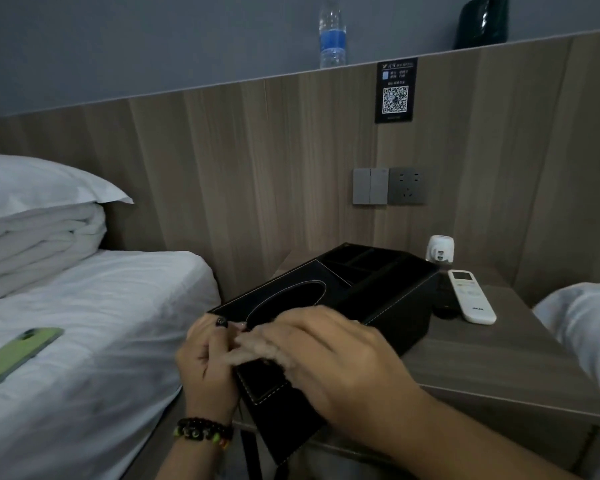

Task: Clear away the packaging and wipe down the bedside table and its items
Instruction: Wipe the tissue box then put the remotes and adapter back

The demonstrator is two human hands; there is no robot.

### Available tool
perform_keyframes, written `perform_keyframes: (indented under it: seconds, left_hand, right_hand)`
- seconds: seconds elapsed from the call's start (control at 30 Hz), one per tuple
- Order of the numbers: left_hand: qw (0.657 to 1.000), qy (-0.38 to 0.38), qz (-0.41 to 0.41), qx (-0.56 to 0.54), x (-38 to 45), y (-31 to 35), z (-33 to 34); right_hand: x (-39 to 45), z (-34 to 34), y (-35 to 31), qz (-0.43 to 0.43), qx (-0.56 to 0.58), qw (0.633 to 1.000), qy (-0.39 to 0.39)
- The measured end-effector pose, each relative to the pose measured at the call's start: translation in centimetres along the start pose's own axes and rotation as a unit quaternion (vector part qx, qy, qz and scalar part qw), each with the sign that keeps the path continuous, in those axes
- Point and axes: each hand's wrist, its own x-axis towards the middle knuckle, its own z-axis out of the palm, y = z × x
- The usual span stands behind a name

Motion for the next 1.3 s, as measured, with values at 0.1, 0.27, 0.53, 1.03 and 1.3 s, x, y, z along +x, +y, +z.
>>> perform_keyframes:
  seconds: [0.1,0.27,0.53,1.03,1.3]
  left_hand:
    - [1.0,0.009,0.012,0.021,0.1,0.3,0.1]
    - [0.999,0.008,-0.008,0.041,0.4,0.4,0.3]
    - [0.989,-0.01,0.065,0.13,-0.8,1.9,1.0]
    - [0.944,-0.042,0.253,0.206,-1.9,6.1,4.5]
    - [0.959,-0.009,0.057,0.279,6.3,14.6,9.2]
  right_hand:
    - [-0.7,-1.8,3.8,0.02,-0.006,1.0,-0.007]
    - [-1.6,-4.4,10.6,0.148,-0.068,0.985,0.055]
    - [-2.9,-5.1,11.4,0.462,0.133,0.826,0.294]
    - [-5.3,-1.9,-2.0,0.317,0.151,0.88,0.319]
    - [1.5,-8.6,0.8,0.263,0.154,0.901,0.31]
